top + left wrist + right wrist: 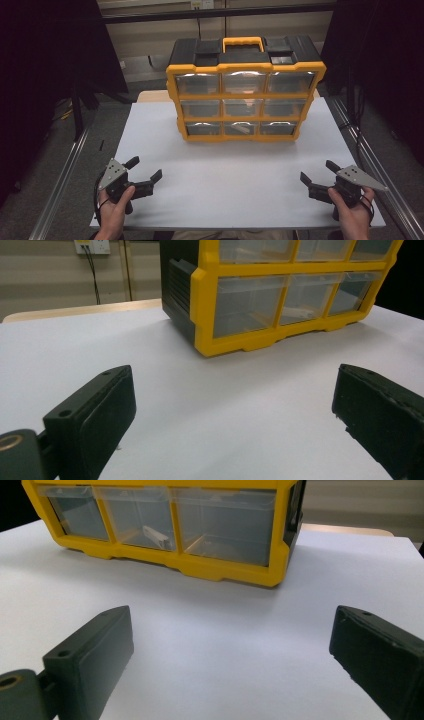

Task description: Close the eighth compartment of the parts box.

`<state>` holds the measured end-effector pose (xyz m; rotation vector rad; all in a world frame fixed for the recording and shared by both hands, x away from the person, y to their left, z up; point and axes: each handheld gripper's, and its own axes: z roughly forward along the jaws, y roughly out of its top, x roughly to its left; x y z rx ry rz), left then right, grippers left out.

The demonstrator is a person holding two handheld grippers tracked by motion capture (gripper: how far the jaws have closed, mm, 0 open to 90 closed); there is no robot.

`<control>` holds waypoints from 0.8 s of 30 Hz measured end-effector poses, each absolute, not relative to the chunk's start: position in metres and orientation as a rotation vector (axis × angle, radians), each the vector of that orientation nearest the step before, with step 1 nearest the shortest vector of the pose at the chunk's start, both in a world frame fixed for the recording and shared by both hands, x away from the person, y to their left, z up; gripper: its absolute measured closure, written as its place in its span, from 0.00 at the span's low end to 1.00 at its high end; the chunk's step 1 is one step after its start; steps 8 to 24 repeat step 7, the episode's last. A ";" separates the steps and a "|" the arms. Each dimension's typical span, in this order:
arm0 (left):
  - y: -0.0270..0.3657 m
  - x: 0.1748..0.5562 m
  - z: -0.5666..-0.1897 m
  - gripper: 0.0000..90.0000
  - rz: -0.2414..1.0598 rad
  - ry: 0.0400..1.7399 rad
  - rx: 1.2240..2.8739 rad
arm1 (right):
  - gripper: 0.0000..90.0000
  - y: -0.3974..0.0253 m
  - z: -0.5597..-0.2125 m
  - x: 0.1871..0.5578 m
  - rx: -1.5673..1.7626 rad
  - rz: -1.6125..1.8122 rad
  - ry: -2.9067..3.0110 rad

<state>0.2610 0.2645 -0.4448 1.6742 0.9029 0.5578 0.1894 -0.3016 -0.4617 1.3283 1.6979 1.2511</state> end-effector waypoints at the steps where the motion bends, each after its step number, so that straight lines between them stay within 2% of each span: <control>1: 0.265 0.261 -0.445 0.04 0.557 0.903 1.675 | 0.04 -0.301 -0.462 0.190 1.325 1.249 1.699; 24: 0.264 0.263 -0.445 0.04 0.556 0.901 1.676 | 0.04 -0.299 -0.462 0.192 1.314 1.256 1.706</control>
